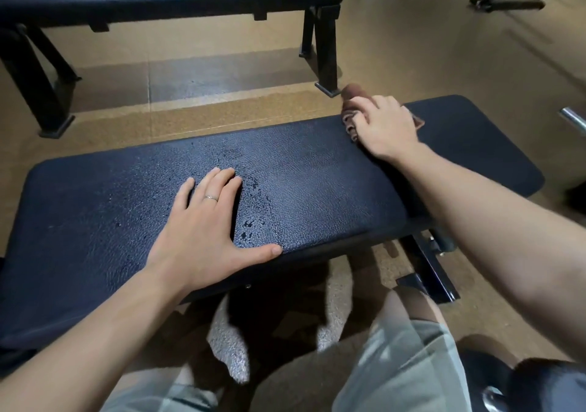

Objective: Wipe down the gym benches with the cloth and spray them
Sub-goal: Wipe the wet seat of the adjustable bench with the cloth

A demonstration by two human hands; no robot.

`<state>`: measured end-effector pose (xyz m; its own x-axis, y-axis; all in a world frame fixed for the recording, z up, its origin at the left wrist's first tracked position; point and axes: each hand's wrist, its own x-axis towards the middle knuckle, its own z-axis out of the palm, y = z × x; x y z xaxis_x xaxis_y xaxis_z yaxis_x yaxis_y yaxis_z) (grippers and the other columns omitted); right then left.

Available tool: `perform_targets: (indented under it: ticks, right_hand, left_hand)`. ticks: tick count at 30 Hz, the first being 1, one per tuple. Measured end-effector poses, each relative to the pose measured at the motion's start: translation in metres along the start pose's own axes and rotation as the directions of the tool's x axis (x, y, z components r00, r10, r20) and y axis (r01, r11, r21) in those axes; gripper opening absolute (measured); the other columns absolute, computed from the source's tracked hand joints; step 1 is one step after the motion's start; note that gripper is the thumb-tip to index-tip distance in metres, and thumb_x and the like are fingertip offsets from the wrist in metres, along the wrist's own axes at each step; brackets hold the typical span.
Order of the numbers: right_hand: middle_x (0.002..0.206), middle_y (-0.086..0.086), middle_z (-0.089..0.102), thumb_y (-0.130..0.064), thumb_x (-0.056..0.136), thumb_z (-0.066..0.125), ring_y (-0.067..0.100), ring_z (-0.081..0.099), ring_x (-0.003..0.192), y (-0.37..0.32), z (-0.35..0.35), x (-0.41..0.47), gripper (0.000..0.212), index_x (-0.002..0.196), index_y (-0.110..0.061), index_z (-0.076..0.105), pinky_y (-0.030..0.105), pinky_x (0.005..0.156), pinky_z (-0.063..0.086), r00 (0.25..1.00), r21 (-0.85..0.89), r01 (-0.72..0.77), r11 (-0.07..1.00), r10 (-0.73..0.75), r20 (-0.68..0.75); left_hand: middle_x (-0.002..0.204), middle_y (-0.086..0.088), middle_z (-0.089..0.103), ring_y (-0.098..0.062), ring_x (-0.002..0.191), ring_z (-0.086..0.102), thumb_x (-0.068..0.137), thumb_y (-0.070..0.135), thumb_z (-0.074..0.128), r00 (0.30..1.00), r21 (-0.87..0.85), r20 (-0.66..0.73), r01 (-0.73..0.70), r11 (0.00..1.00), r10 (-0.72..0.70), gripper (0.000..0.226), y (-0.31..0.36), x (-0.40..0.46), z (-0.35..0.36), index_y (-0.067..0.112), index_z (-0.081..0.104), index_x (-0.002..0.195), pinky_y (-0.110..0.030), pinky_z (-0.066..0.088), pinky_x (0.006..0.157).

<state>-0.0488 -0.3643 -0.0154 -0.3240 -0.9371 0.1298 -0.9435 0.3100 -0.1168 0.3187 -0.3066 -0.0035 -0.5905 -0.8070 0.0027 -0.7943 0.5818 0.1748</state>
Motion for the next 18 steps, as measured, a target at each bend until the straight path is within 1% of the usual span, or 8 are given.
perform_targets:
  ticks: [3,4,7,10,12,14,16,18]
  right_hand:
    - [0.143,0.01,0.052,-0.043,0.096,0.028,0.033,0.039,0.135,-0.029,0.006,-0.005,0.048,0.136,-0.037,0.054,0.055,0.115,0.027,0.991,-0.004,-0.135,0.991,0.135,-0.003]
    - [0.143,0.008,0.052,-0.044,0.094,0.027,0.032,0.039,0.134,-0.053,0.008,-0.011,0.05,0.136,-0.037,0.054,0.056,0.115,0.027,0.992,-0.002,-0.128,0.992,0.128,0.004]
    - [0.147,0.006,0.05,-0.045,0.094,0.028,0.033,0.038,0.137,-0.132,0.013,-0.039,0.051,0.139,-0.039,0.051,0.057,0.114,0.027,0.998,0.032,0.06,0.998,-0.06,0.015]
    - [0.165,0.004,0.032,-0.042,0.101,0.031,0.034,0.023,0.152,-0.168,0.013,-0.067,0.054,0.154,-0.04,0.038,0.056,0.124,0.013,0.979,0.131,0.186,0.974,-0.195,0.064]
    - [0.165,0.0,0.033,-0.044,0.099,0.027,0.029,0.028,0.15,-0.146,0.01,-0.077,0.056,0.153,-0.041,0.039,0.052,0.122,0.02,0.948,0.119,0.308,0.944,-0.315,0.045]
    - [0.155,-0.003,0.043,-0.043,0.096,0.026,0.025,0.041,0.138,-0.096,0.004,-0.076,0.054,0.146,-0.04,0.046,0.049,0.111,0.036,0.93,0.063,0.366,0.928,-0.367,0.002]
    - [0.145,0.0,0.05,-0.042,0.095,0.026,0.029,0.05,0.128,-0.033,-0.002,-0.066,0.052,0.141,-0.037,0.049,0.049,0.101,0.044,0.971,-0.007,0.237,0.971,-0.237,-0.035]
    - [0.145,0.007,0.05,-0.046,0.094,0.021,0.036,0.049,0.128,0.005,-0.009,-0.063,0.057,0.143,-0.037,0.046,0.051,0.103,0.042,0.999,-0.016,0.031,0.999,-0.032,-0.029]
  left_hand:
    - [0.167,-0.001,0.024,-0.017,0.158,0.01,0.06,0.107,0.026,1.0,0.008,-0.002,0.004,1.0,-0.004,0.135,0.0,0.0,0.0,0.013,0.03,0.158,-0.048,0.006,0.128]
    - [0.168,-0.001,0.023,-0.016,0.158,0.01,0.06,0.107,0.024,1.0,0.015,0.003,0.005,1.0,-0.005,0.136,0.001,0.0,0.0,0.013,0.029,0.158,-0.047,0.006,0.128]
    - [0.168,-0.001,0.021,-0.016,0.158,0.008,0.059,0.107,0.021,1.0,0.012,0.01,0.007,1.0,-0.007,0.137,0.001,0.0,-0.001,0.013,0.028,0.159,-0.046,0.004,0.128]
    - [0.168,0.0,0.021,-0.015,0.158,0.008,0.058,0.107,0.023,1.0,0.005,0.013,0.011,1.0,-0.011,0.137,0.002,0.001,-0.002,0.015,0.027,0.159,-0.045,0.003,0.128]
    - [0.168,0.001,0.02,-0.014,0.158,0.008,0.058,0.107,0.023,1.0,0.008,0.011,0.013,1.0,-0.013,0.137,0.002,0.001,-0.003,0.015,0.026,0.159,-0.044,0.002,0.129]
    - [0.168,0.003,0.019,-0.014,0.158,0.007,0.058,0.107,0.025,1.0,0.007,0.013,0.01,1.0,-0.01,0.136,0.002,0.0,-0.003,0.016,0.025,0.159,-0.044,0.002,0.129]
    - [0.167,0.003,0.019,-0.014,0.158,0.006,0.059,0.106,0.025,1.0,0.004,0.012,0.011,1.0,-0.011,0.135,0.001,-0.001,-0.003,0.017,0.025,0.159,-0.044,0.002,0.129]
    - [0.167,0.003,0.019,-0.014,0.158,0.007,0.059,0.106,0.025,1.0,0.0,0.006,0.012,1.0,-0.012,0.134,0.001,-0.001,-0.003,0.016,0.025,0.159,-0.044,0.002,0.129]
